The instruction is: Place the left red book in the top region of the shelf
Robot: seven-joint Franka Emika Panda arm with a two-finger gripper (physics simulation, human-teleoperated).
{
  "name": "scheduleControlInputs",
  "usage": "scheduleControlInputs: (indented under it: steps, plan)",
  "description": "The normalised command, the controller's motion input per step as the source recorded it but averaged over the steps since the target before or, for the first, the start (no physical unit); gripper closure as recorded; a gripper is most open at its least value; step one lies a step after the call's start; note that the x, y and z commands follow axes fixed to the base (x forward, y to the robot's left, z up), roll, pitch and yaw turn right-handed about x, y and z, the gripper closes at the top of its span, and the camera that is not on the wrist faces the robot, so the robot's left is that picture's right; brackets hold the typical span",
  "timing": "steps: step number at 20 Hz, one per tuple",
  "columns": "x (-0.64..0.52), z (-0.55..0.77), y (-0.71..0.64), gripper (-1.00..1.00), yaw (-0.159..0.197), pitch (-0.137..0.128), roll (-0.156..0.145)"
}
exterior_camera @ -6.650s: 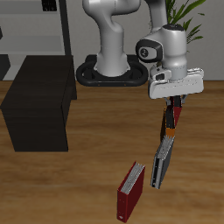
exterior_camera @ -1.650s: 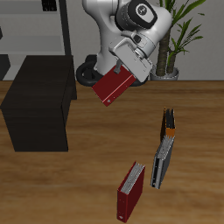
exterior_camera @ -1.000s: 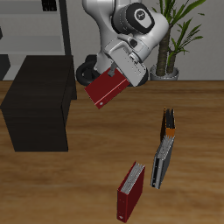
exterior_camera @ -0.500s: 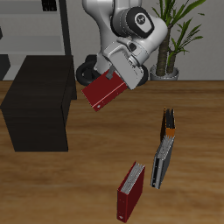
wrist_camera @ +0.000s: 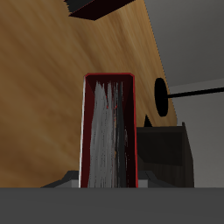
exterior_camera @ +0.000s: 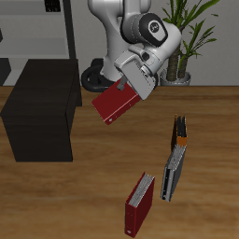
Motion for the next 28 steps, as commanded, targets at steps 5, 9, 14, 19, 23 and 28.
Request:
scheduleControlInputs:
  steps: [5,9,14,19,23,28]
  plan:
    - [0.01,-0.04,0.05,1.00,0.016,0.011,-0.002]
    - [0.06,-0.10,-0.06,1.00,0.005,0.008,-0.057]
    - [0.02,0.02,-0.11,1.00,-0.007,0.028,-0.031]
    - [0.02,0.04,-0.25,1.00,-0.025,0.007,-0.058]
    - [0.08,0.09,-0.22,1.00,-0.014,0.001,-0.035]
    - [0.04,0.15,-0.16,1.00,-0.038,-0.046,-0.048]
